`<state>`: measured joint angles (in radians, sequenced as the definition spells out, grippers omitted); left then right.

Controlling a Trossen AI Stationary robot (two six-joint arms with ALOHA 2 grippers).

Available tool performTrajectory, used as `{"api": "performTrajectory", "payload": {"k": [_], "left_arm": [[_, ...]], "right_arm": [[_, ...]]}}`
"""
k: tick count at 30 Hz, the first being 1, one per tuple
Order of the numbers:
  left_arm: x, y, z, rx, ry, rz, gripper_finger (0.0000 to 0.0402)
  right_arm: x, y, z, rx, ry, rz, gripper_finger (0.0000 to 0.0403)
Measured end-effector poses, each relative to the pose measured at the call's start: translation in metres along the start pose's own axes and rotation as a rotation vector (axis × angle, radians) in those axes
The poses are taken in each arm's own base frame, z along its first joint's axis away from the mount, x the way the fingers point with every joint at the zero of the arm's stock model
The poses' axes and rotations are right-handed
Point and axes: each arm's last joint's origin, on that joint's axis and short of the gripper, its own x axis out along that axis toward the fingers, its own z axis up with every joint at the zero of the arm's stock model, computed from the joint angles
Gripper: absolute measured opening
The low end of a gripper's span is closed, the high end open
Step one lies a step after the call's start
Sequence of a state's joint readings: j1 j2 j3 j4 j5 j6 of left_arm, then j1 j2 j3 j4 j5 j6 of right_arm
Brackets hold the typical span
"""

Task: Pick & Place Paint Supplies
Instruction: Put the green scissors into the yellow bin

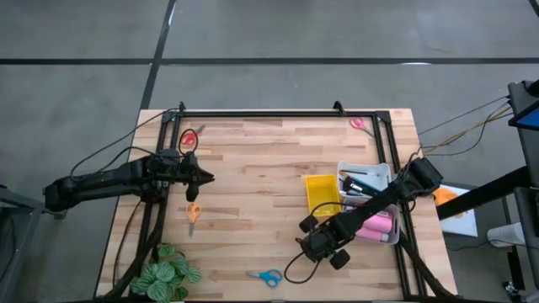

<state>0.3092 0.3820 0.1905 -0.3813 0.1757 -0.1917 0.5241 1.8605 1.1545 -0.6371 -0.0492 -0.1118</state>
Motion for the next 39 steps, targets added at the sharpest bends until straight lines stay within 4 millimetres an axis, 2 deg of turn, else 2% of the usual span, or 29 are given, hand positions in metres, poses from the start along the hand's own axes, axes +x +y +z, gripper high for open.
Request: {"api": "performTrajectory", "payload": {"k": [17, 20, 25, 34, 39], "left_arm": [[0.0, 0.0002, -0.0008, -0.001, 0.008, 0.002, 0.0072], [0.0, 0.0002, -0.0009, -0.002, 0.009, 0.002, 0.0072], [0.0, 0.0002, -0.0013, -0.002, 0.013, 0.002, 0.0072], [0.0, 0.0002, -0.0013, -0.002, 0.013, 0.002, 0.0072], [0.0, 0.0002, -0.0013, -0.002, 0.013, 0.002, 0.0072]], "right_arm": [[0.0093, 0.0001, -0.0094, 0.008, 0.032, 0.007, 0.0091], [0.0094, 0.0002, -0.0098, 0.008, 0.033, 0.007, 0.0074], [0.0096, 0.0001, -0.0098, 0.011, 0.031, 0.005, 0.0018], [0.0098, 0.0001, -0.0097, 0.014, 0.029, 0.004, 0.0015], [0.0078, -0.0041, -0.008, 0.125, 0.023, 0.002, 0.0015]]}}
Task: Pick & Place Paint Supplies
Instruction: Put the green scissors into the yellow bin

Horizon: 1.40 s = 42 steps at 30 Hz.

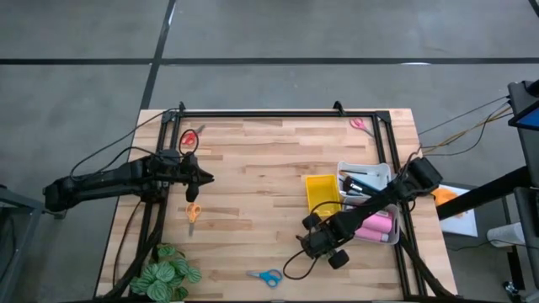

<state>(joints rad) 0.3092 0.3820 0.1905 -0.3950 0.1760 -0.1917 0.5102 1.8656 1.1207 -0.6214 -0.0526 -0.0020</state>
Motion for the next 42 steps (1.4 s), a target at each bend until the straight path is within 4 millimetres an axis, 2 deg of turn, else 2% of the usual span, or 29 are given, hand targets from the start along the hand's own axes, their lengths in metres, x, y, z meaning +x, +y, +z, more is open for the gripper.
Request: {"api": "performTrajectory", "payload": {"k": [9, 17, 21, 26, 31, 35, 42], "left_arm": [[0.0, 0.0, 0.0, 0.0, 0.0, 0.0, 0.0072], [0.0, 0.0, 0.0, 0.0, 0.0, 0.0, 0.0072], [0.0, 0.0, 0.0, 0.0, 0.0, 0.0, 0.0072], [0.0, 0.0, 0.0, 0.0, 0.0, 0.0, 0.0072], [0.0, 0.0, 0.0, 0.0, 0.0, 0.0, 0.0072], [0.0, 0.0, 0.0, 0.0, 0.0, 0.0, 0.0072], [0.0, 0.0, 0.0, 0.0, 0.002, 0.0, 0.0072]], "right_arm": [[-0.013, -0.02, 0.013, 0.083, -0.069, -0.017, 0.0015], [-0.032, -0.041, 0.029, 0.182, -0.136, -0.029, 0.0015], [-0.048, -0.051, 0.032, 0.262, -0.12, -0.034, 0.0015], [-0.076, -0.061, 0.031, 0.373, -0.133, -0.042, 0.0014], [-0.113, -0.067, 0.019, 0.464, -0.231, -0.091, 0.0014], [-0.141, -0.071, 0.001, 0.573, -0.298, -0.106, 0.0014], [-0.17, -0.08, -0.036, 0.853, -0.271, -0.287, 0.0014]]}}
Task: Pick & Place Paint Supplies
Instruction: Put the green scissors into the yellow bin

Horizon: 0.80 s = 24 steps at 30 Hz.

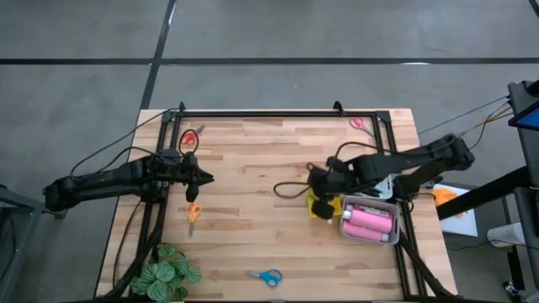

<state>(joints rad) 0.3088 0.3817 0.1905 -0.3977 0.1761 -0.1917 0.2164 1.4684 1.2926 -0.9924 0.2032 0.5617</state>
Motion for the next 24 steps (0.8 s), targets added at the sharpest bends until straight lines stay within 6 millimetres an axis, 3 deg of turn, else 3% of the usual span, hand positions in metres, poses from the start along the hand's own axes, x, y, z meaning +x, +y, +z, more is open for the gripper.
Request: {"api": "performTrajectory", "payload": {"k": [4, 8, 16, 24], "left_arm": [[0.0, 0.0, 0.0, 0.0, 0.0, 0.0, 0.0072], [0.0, 0.0, 0.0, 0.0, 0.0, 0.0, 0.0072], [0.0, 0.0, 0.0, 0.0, 0.0, 0.0, 0.0072], [0.0, 0.0, 0.0, 0.0, 0.0, 0.0, 0.0072]], "right_arm": [[-0.003, -0.014, -0.003, 0.07, -0.006, -0.098, 0.0014], [0.007, -0.022, -0.007, 0.117, 0.019, -0.133, 0.0014], [0.045, -0.04, -0.029, 0.331, 0.082, -0.214, 0.0014], [0.084, -0.055, -0.05, 0.421, 0.053, -0.209, 0.0014]]}}
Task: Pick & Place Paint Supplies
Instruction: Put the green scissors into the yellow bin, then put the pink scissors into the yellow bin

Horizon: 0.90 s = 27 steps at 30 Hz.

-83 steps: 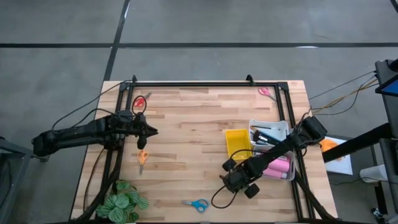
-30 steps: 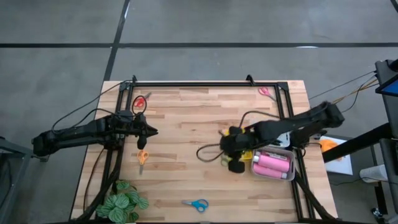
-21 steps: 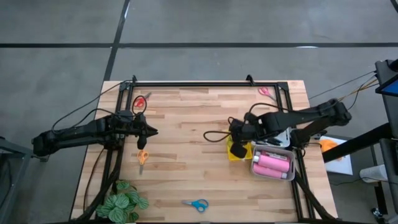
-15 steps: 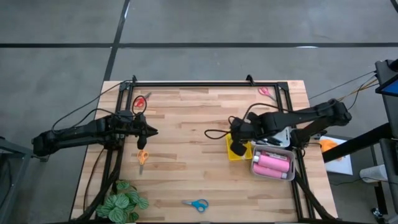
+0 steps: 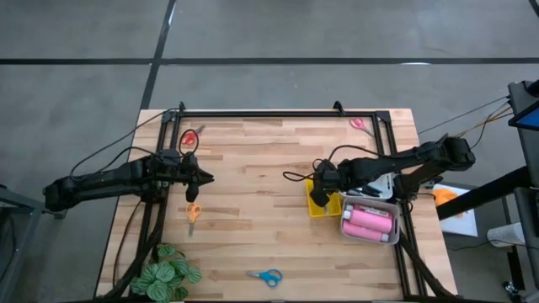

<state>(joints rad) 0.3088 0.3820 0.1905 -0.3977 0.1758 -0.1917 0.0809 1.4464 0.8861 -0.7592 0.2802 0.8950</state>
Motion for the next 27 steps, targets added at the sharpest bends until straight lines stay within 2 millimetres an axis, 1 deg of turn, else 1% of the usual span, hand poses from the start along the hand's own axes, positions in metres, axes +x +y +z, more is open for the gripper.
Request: {"api": "performTrajectory", "payload": {"k": [4, 9, 19, 21, 25, 27], "left_arm": [[0.0, 0.0, 0.0, 0.0, 0.0, 0.0, 0.0072], [0.0, 0.0, 0.0, 0.0, 0.0, 0.0, 0.0072], [0.0, 0.0, 0.0, 0.0, 0.0, 0.0, 0.0072], [0.0, 0.0, 0.0, 0.0, 0.0, 0.0, 0.0072], [0.0, 0.0, 0.0, 0.0, 0.0, 0.0, 0.0072], [0.0, 0.0, 0.0, 0.0, 0.0, 0.0, 0.0072]], "right_arm": [[0.009, -0.005, -0.005, 0.037, 0.005, -0.01, 0.0014], [0.013, -0.009, -0.006, 0.051, 0.012, -0.023, 0.0014], [0.014, -0.009, -0.006, 0.031, 0.013, -0.025, 0.0017], [0.014, -0.009, -0.006, 0.029, 0.014, -0.025, 0.0029], [0.014, -0.01, -0.006, 0.035, 0.014, -0.027, 0.0064], [0.014, -0.01, -0.005, 0.037, 0.014, -0.027, 0.0073]]}}
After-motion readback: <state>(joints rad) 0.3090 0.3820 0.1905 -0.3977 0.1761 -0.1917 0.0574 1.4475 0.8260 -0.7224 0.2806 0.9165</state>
